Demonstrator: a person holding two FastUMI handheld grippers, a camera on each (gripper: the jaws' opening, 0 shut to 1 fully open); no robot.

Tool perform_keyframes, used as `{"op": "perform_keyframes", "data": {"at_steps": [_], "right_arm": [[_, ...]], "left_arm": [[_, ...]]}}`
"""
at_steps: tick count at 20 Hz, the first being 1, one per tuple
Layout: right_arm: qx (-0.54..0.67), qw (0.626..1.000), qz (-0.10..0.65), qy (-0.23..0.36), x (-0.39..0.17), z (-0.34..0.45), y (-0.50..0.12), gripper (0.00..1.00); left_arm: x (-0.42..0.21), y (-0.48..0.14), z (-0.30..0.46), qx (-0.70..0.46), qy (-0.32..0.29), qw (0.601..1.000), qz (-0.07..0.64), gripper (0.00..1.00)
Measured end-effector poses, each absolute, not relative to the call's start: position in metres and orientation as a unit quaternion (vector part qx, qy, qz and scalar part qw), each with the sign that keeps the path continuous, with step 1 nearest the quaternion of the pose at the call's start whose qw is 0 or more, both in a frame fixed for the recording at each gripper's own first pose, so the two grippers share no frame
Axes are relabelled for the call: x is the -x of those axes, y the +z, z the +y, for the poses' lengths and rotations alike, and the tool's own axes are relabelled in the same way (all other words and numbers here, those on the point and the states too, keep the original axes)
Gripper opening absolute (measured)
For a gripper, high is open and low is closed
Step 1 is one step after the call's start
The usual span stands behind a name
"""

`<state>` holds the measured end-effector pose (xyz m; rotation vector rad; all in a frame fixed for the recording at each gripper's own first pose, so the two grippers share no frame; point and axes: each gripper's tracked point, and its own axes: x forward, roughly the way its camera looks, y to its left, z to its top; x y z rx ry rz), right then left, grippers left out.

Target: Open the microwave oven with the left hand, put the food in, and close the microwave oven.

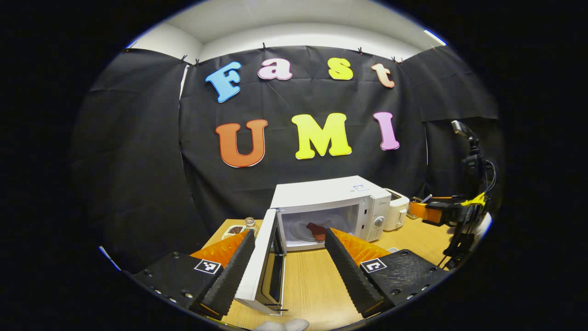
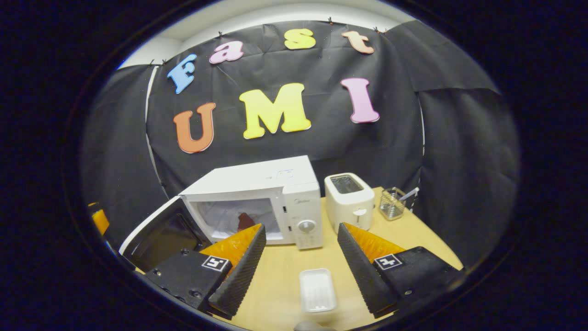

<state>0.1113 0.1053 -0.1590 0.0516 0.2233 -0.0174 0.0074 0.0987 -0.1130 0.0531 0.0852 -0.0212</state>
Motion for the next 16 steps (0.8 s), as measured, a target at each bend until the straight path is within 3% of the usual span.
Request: {"op": "perform_keyframes", "data": {"at_steps": [5,6,7,8,9,10,11,12,14,16], "right_arm": [[-0.019,0.994,0.111,-0.008,-0.054,0.013,-0.129,1.00],[-0.016,0.993,0.117,-0.006,-0.046,-0.005,-0.127,0.90],[-0.015,0.993,0.117,-0.002,-0.038,-0.021,-0.126,1.00],[-0.015,0.993,0.117,-0.002,-0.032,-0.036,-0.124,1.00],[-0.017,0.993,0.119,-0.001,-0.023,-0.052,-0.122,1.00],[-0.018,0.993,0.121,0.000,-0.018,-0.064,-0.123,1.00],[-0.019,0.992,0.121,0.001,-0.013,-0.074,-0.123,0.90],[-0.021,0.993,0.117,0.003,-0.009,-0.081,-0.120,1.00],[-0.022,0.993,0.114,0.000,-0.004,-0.090,-0.116,1.00],[-0.034,0.993,0.111,-0.004,0.002,-0.096,-0.112,1.00]], "left_arm": [[0.020,-0.096,0.099,-0.021,0.066,0.997,0.034,0.94],[0.027,-0.093,0.093,-0.014,0.078,0.996,0.033,0.94],[0.035,-0.088,0.087,-0.013,0.085,0.996,0.026,0.94],[0.042,-0.085,0.084,-0.018,0.096,0.995,0.023,0.88],[0.048,-0.081,0.079,-0.021,0.103,0.994,0.021,0.94],[0.054,-0.077,0.071,-0.020,0.104,0.994,0.015,0.94],[0.058,-0.073,0.061,-0.018,0.099,0.995,0.009,0.94],[0.061,-0.073,0.054,-0.016,0.097,0.995,0.007,0.94],[0.065,-0.072,0.051,-0.019,0.104,0.994,0.006,0.74],[0.062,-0.076,0.069,-0.026,0.126,0.992,0.012,0.27]]}}
